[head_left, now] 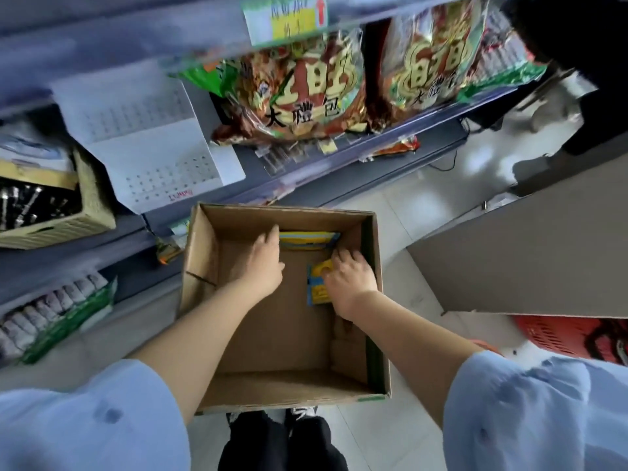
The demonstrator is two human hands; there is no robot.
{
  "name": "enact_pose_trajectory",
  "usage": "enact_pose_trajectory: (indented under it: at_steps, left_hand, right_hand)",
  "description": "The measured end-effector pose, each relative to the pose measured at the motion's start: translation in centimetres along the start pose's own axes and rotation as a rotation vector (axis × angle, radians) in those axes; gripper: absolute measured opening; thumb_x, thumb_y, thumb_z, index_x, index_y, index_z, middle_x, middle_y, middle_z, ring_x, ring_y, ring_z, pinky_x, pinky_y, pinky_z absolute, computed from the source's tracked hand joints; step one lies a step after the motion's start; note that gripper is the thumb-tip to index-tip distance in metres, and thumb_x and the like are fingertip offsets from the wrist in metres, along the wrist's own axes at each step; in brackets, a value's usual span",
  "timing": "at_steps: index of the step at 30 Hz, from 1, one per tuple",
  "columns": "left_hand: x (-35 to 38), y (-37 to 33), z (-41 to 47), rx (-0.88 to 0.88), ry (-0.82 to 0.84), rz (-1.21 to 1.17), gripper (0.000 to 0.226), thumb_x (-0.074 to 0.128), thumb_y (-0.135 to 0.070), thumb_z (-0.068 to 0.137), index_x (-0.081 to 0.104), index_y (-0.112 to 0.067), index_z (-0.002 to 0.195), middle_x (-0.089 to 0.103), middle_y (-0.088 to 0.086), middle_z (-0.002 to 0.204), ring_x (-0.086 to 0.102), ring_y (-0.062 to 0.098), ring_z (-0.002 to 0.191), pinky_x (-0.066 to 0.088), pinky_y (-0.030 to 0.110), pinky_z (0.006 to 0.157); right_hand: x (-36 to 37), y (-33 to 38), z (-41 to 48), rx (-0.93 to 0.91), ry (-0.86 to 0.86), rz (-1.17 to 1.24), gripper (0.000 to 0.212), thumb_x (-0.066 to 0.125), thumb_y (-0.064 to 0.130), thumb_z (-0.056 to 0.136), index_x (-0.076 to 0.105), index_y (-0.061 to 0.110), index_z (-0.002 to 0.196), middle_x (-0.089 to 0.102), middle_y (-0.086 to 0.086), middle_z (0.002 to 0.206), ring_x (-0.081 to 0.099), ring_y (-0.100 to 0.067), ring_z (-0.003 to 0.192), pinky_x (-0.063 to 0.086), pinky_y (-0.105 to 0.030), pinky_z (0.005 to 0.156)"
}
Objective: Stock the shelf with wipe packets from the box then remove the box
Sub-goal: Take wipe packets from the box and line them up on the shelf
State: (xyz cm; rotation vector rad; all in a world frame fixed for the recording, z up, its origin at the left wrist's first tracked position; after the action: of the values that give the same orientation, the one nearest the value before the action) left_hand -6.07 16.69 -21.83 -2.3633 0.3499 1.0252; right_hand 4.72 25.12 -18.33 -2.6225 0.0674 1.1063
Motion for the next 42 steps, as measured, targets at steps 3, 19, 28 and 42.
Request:
enact_pose_trajectory:
  at_steps: [3, 19, 28, 42]
  left_hand:
    - [1.0, 0.7, 2.2, -0.12, -0.059, -0.278, 0.054, 0.051, -0.032, 0.096, 0.033, -0.019, 0.145, 0.034, 0.009, 0.148, 0.036, 0.029, 0.135, 0.035, 0.04, 0.106]
    - [5.9, 4.8, -0.1, -0.701, 0.029, -1.248, 0.065, 0.054, 0.013, 0.083, 0.043, -0.019, 0.139, 0.051, 0.007, 0.11, 0.051, 0.025, 0.096, 0.05, 0.04, 0.079]
    - [2.2, 6.5, -1.4, -0.464, -0.149, -0.593, 0.01, 0.061, -0.019, 0.089, 0.059, -0.012, 0.097, 0.063, 0.004, 0.098, 0.059, 0.024, 0.087, 0.05, 0.034, 0.072]
    - [2.2, 8.4, -1.7, -0.467, -0.143, -0.487, 0.014, 0.054, -0.004, 0.087, 0.051, -0.011, 0.099, 0.06, 0.006, 0.101, 0.058, 0.025, 0.088, 0.049, 0.034, 0.069]
  right_hand:
    - [0.9, 0.4, 1.8, -0.016, 0.042, -0.109, 0.049, 0.052, 0.026, 0.09, 0.043, 0.016, 0.137, 0.039, -0.014, 0.142, 0.029, -0.032, 0.132, 0.018, -0.043, 0.111]
    - [0.9, 0.5, 2.6, -0.059, 0.127, 0.517, 0.029, 0.063, 0.019, 0.084, 0.061, 0.013, 0.112, 0.064, -0.008, 0.109, 0.062, -0.028, 0.097, 0.042, -0.029, 0.064]
    - [0.4, 1.2, 1.8, 0.023, 0.054, 0.982, 0.027, 0.049, 0.025, 0.092, 0.067, 0.023, 0.112, 0.071, -0.006, 0.098, 0.069, -0.025, 0.079, 0.059, -0.034, 0.073]
    - [2.0, 0.6, 3.7, 0.246, 0.001, 0.792, 0.03, 0.056, 0.037, 0.094, 0.066, 0.022, 0.117, 0.066, -0.002, 0.109, 0.062, -0.019, 0.098, 0.055, -0.032, 0.079]
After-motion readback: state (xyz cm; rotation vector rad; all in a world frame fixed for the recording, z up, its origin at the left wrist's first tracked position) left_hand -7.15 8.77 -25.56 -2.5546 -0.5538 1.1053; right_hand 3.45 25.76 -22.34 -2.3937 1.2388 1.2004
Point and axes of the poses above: each hand's wrist, its own z-axis towards the middle knuckle, its own x-axis out of the palm, y = z × x, the point moved 7 cm from there along z, towards the middle knuckle
